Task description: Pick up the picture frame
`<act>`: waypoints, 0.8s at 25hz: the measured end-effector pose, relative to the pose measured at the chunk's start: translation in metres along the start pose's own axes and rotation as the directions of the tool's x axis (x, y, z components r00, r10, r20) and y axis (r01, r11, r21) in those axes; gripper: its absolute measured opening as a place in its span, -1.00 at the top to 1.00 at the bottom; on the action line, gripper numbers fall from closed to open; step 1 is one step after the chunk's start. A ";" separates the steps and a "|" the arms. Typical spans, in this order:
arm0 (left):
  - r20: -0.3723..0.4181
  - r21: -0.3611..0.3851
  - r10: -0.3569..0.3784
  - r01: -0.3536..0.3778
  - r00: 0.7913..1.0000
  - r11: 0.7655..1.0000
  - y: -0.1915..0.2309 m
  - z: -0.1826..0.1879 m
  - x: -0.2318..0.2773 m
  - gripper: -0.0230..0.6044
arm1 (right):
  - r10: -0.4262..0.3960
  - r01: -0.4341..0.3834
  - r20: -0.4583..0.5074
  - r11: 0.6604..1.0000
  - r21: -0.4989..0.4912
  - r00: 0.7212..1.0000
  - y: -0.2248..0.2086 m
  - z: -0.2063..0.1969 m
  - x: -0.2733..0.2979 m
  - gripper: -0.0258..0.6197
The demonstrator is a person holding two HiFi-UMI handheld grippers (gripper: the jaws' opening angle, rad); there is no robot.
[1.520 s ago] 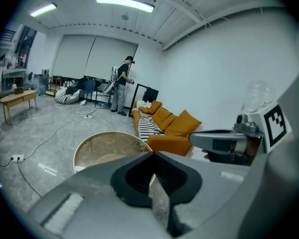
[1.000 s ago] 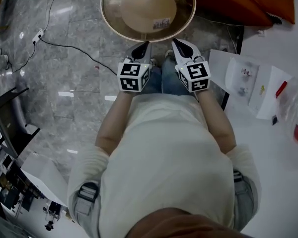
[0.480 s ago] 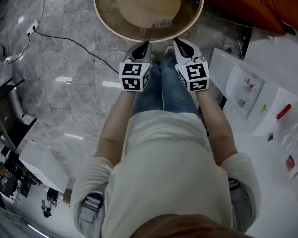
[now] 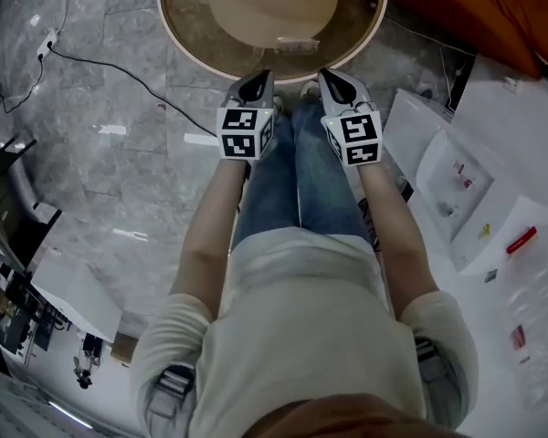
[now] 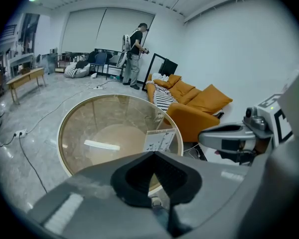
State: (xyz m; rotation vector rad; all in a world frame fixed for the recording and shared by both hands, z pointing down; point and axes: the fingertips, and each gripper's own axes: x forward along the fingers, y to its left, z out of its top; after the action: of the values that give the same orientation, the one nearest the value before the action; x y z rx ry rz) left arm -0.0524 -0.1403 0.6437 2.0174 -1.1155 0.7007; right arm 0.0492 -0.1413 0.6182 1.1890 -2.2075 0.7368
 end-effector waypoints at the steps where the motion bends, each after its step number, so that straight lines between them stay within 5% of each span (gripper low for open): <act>1: -0.007 0.003 0.000 0.000 1.000 1.000 0.002 -0.002 0.006 0.93 | 0.004 -0.004 -0.007 1.000 0.000 1.000 -0.002 -0.004 0.005 0.92; 5: -0.039 0.018 -0.013 0.014 0.999 1.000 0.004 -0.013 0.030 0.87 | 0.029 -0.030 -0.048 0.999 -0.017 0.998 -0.010 -0.023 0.026 0.77; 13: -0.082 0.018 -0.025 0.026 0.996 0.999 0.018 -0.034 0.077 0.35 | 0.053 -0.055 -0.123 0.998 -0.014 0.991 -0.025 -0.056 0.076 0.47; 20: -0.094 0.044 -0.026 0.030 0.995 0.999 0.027 -0.047 0.104 0.33 | 0.058 -0.062 -0.145 0.998 -0.025 0.988 -0.036 -0.072 0.108 0.33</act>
State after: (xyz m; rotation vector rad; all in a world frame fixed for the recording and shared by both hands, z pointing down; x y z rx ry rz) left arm -0.0313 -0.1631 0.7567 2.0130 -1.0237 0.8034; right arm 0.0421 -0.1717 0.7487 1.0259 -2.1343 0.7869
